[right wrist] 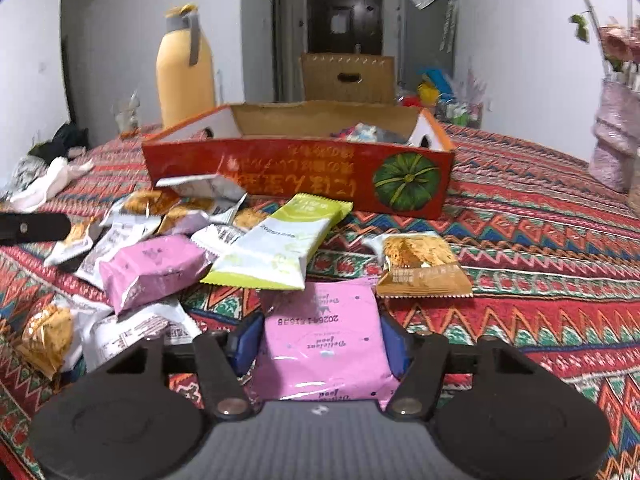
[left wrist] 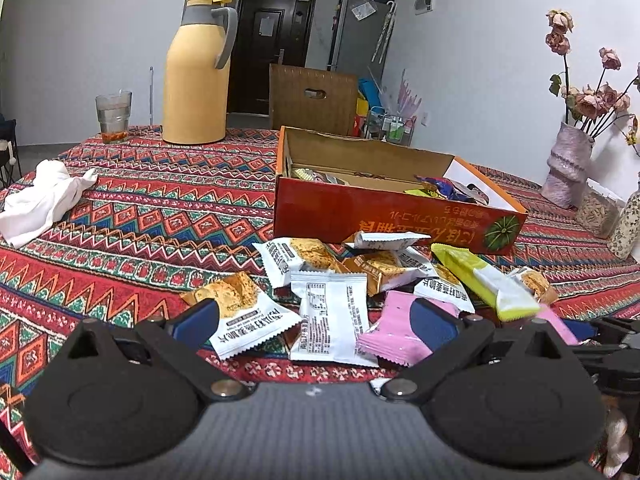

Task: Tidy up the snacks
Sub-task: 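Grasp the pink pack with the right gripper while the left grasps an orange cracker pack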

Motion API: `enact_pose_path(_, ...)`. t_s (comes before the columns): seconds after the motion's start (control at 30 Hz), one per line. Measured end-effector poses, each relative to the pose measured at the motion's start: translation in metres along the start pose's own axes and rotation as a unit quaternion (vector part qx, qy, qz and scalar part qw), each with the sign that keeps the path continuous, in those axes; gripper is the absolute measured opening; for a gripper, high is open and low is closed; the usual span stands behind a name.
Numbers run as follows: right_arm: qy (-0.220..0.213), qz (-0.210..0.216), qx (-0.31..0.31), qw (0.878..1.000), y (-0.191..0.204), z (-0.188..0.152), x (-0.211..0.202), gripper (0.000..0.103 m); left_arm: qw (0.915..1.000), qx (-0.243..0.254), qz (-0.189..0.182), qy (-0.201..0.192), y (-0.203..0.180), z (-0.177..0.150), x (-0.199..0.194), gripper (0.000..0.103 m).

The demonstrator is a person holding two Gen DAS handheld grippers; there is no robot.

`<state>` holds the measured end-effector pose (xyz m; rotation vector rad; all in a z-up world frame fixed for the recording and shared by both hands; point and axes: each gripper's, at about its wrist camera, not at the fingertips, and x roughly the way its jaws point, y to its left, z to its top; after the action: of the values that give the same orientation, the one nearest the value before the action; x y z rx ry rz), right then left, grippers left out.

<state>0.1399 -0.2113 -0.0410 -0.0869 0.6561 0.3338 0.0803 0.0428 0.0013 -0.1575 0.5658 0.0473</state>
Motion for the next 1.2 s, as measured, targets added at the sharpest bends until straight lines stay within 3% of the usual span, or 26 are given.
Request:
enact_pose_path(0.37,-0.071,-0.018,0.044,0.996,-0.008,-0.011,-0.052,0.061,0.9995,0.018,0.005,0.025,-0.014,-0.016,-0.008,0.103)
enact_pose_path(0.83,-0.084,-0.013,0.054,0.995,-0.007,-0.037,-0.083,0.061,0.9962,0.041,0.048,0.060,-0.033,-0.047,-0.001,0.100)
enact_pose_path(1.03,-0.081,-0.007,0.057,0.995,-0.007,-0.045,-0.085,0.061,0.9952,0.048,0.063,0.056,-0.039,-0.055,0.003,0.091)
enact_pose_path(1.2,-0.079,-0.002,0.062,0.995,-0.007,-0.048,-0.083,0.061,0.9964,0.056,0.049,0.040,-0.044,-0.058,-0.002,0.061)
